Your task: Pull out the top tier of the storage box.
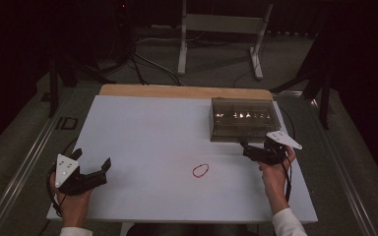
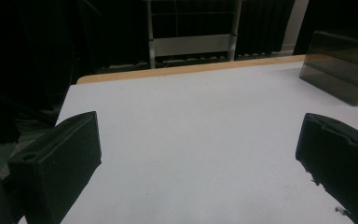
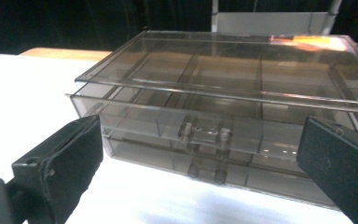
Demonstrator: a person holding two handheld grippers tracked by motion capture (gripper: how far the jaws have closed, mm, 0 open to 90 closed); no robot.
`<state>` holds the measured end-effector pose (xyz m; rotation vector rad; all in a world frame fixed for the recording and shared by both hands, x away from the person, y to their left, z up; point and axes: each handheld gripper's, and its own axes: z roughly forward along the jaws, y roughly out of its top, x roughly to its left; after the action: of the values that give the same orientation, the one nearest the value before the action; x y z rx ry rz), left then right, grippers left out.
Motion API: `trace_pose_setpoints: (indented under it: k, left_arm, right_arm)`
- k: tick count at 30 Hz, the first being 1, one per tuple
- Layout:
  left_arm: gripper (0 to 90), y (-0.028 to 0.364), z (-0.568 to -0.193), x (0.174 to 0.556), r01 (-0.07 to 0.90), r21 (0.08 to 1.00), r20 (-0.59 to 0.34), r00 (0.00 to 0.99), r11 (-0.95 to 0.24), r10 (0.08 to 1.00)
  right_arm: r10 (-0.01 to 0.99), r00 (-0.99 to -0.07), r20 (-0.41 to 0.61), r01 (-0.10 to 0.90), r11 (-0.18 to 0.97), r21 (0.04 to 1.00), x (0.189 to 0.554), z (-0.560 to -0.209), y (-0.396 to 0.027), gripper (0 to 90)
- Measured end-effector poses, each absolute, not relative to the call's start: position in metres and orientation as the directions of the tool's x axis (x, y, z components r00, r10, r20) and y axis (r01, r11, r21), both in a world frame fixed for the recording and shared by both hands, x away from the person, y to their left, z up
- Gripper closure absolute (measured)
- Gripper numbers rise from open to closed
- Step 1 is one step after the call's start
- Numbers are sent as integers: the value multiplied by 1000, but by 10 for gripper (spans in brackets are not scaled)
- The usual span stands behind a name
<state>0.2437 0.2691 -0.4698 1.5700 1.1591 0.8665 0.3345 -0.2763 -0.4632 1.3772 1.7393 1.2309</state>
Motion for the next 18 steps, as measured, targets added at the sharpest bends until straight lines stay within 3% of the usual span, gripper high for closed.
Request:
trace_pose_setpoints:
  k: [18]
  left_arm:
    - [16, 269, -470, 244, 273, 958, 1, 297, -86, 955]
  right_arm:
    - [917, -396, 53, 448, 142, 882, 342, -443, -278, 6]
